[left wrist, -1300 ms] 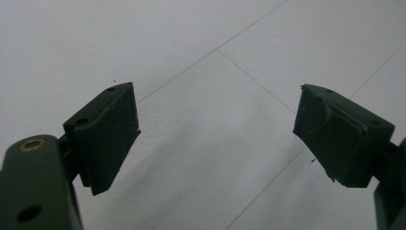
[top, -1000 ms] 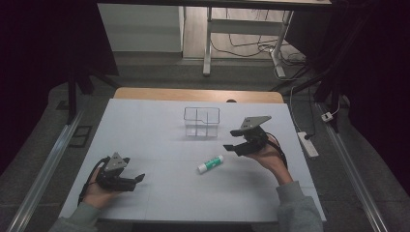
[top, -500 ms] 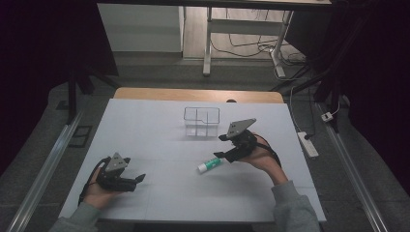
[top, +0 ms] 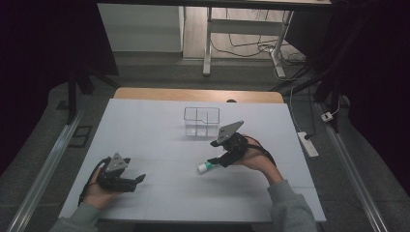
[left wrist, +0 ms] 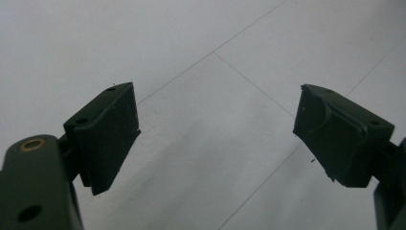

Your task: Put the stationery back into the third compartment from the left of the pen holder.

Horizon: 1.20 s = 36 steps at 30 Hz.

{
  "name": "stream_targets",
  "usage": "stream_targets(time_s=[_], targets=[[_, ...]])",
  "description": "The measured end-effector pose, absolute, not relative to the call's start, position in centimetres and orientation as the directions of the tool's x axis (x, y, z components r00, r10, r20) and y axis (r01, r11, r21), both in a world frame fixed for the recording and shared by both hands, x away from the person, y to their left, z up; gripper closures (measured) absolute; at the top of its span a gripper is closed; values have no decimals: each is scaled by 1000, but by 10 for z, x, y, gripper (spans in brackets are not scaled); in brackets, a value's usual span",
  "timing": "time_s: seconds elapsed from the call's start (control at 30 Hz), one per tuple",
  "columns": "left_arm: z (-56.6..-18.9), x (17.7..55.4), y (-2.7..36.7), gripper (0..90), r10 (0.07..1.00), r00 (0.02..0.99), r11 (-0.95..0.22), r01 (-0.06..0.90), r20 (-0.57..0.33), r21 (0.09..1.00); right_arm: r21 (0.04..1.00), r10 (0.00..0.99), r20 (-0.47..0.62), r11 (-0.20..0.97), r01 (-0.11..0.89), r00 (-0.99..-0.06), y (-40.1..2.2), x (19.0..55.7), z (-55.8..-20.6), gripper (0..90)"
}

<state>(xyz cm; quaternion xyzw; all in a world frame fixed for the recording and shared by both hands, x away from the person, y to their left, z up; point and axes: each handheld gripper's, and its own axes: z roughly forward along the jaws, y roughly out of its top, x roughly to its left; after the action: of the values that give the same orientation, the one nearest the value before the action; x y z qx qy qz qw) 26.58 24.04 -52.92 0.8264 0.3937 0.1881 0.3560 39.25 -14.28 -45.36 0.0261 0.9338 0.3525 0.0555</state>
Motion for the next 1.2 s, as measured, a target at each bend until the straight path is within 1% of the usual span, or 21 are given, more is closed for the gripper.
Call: stream_targets(time_s=[0.23, 0.5, 0.67, 0.7, 0.87, 0.93, 0.97, 1.07, 1.2], targets=[[-529, 265, 240, 152, 784, 620, -439, 516, 33, 736, 619, 22, -86, 785, -36, -996, -128, 390, -459, 330], [-529, 265, 239, 152, 781, 624, -441, 514, 32, 736, 530, -57, -73, 844, -87, -996, -111, 385, -474, 321], [-529, 265, 239, 152, 782, 622, -439, 515, 31, 737, 489, -66, -75, 867, -94, -995, -106, 386, -482, 316], [-529, 265, 239, 151, 783, 621, -438, 516, 30, 736, 466, -66, -99, 878, -105, -993, -105, 386, -484, 312], [-530, 266, 239, 151, 781, 624, -444, 517, 33, 732, 452, -83, -90, 884, -115, -993, -101, 386, -487, 309], [-530, 266, 238, 151, 780, 625, -446, 518, 33, 730, 446, -80, -109, 887, -120, -991, -100, 385, -488, 307], [-530, 266, 238, 151, 780, 625, -446, 519, 33, 729, 451, -84, -94, 885, -118, -992, -99, 385, -489, 307], [-530, 266, 238, 150, 780, 624, -446, 519, 33, 729, 436, -86, -96, 892, -120, -992, -97, 387, -493, 303], [-530, 266, 238, 150, 781, 624, -446, 520, 32, 728, 415, -95, -115, 900, -135, -989, -96, 388, -497, 327]])
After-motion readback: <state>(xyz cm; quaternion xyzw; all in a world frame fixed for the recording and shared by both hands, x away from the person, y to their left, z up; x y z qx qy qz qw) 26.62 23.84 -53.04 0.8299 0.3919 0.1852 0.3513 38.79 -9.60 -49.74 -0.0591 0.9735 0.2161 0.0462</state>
